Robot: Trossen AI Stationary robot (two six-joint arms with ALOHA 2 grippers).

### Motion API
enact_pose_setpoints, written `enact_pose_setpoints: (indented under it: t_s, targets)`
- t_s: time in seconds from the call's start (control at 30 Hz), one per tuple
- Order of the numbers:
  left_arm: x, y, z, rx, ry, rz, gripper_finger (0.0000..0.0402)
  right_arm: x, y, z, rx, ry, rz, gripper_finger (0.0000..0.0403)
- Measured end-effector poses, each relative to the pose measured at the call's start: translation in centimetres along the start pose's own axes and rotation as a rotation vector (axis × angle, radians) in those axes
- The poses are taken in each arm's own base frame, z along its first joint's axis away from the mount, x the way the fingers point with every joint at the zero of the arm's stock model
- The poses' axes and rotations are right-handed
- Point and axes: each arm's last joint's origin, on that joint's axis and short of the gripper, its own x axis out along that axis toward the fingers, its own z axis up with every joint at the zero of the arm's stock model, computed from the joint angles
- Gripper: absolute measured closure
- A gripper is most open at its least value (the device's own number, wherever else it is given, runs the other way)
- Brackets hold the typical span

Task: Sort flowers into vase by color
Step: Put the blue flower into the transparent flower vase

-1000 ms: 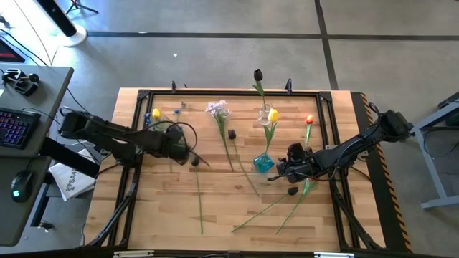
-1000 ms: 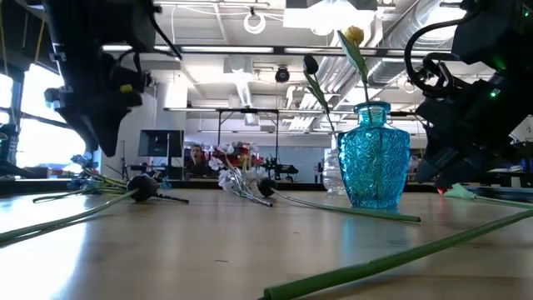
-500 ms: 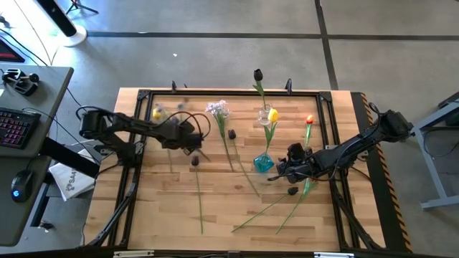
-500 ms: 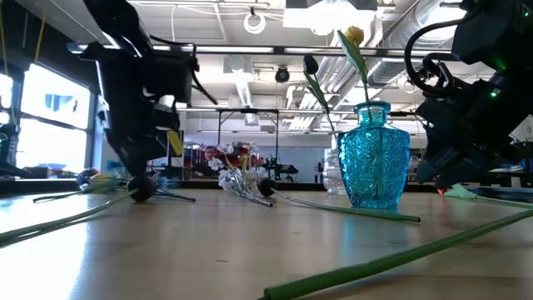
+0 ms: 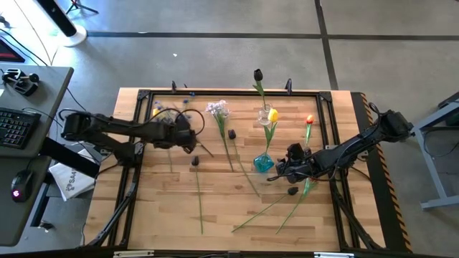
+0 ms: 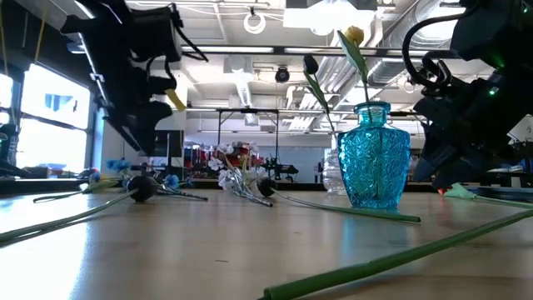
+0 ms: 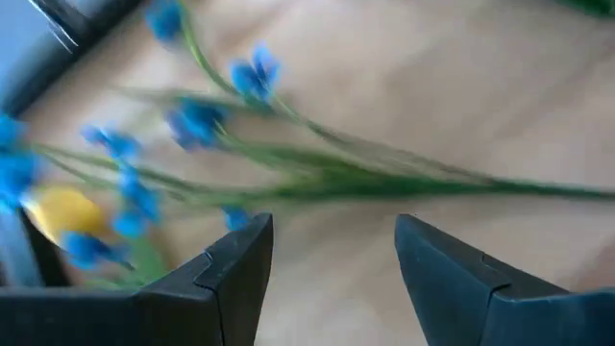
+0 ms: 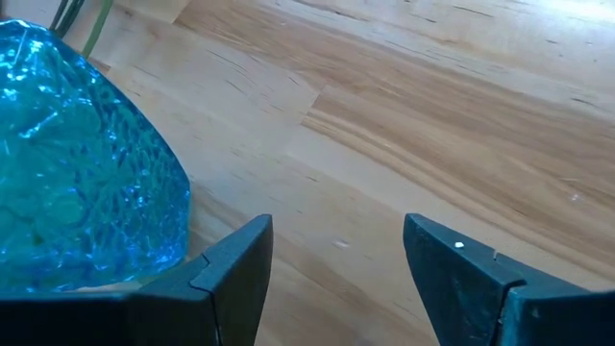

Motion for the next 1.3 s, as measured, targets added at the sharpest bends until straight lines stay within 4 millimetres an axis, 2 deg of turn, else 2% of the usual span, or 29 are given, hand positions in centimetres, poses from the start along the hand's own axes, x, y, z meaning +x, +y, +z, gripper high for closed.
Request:
enact_pose_setpoints:
  t_s: [0.17, 0.27, 0.4, 0.53, 0.63, 0.73, 0.9, 1.0, 1.17, 1.3]
  targets:
    - [1.3, 0.0, -1.9, -0.143, 0.001, -0.046, 0.0192, 0.0, 0.0, 0.0, -0.015, -0.011, -0.002, 0.0171]
    - [2.5, -0.7, -2.5, -0.250, -0.053, -0.155, 0.0187, 0.0, 0.0, 0.0, -0.019, -0.013, -0.003, 0.0171]
    - [3.5, -1.6, -2.4, -0.345, -0.189, -0.308, 0.0180, 0.0, 0.0, 0.1, -0.026, -0.025, -0.005, 0.0171]
    - [3.9, -1.7, -1.5, -0.383, -0.251, -0.311, 0.0179, 0.0, 0.0, 0.1, -0.026, -0.026, -0.006, 0.0171]
    - [4.2, -2.2, -1.1, -0.332, -0.251, -0.352, 0.0179, 0.0, 0.0, 0.1, -0.027, -0.036, -0.008, 0.0171]
    - [4.7, -3.1, -0.9, -0.269, -0.187, -0.422, 0.0179, 0.0, 0.0, 0.1, -0.026, -0.043, -0.010, 0.0171]
    - [6.3, -4.4, -1.1, -0.181, -0.087, -0.445, 0.0179, 0.0, 0.0, 0.1, -0.023, -0.044, -0.006, 0.0171]
    - [6.5, -5.1, -0.9, -0.119, -0.047, -0.477, 0.0179, 0.0, 0.0, 0.1, -0.023, -0.041, -0.005, 0.0171]
    - [5.0, -5.5, -0.6, 0.029, 0.077, -0.504, 0.0179, 0.0, 0.0, 0.1, -0.022, -0.033, -0.003, 0.0171]
    - [2.8, -4.8, -1.3, 0.133, 0.188, -0.409, 0.0179, 0.0, 0.1, 0.1, -0.021, -0.020, 0.003, 0.0171]
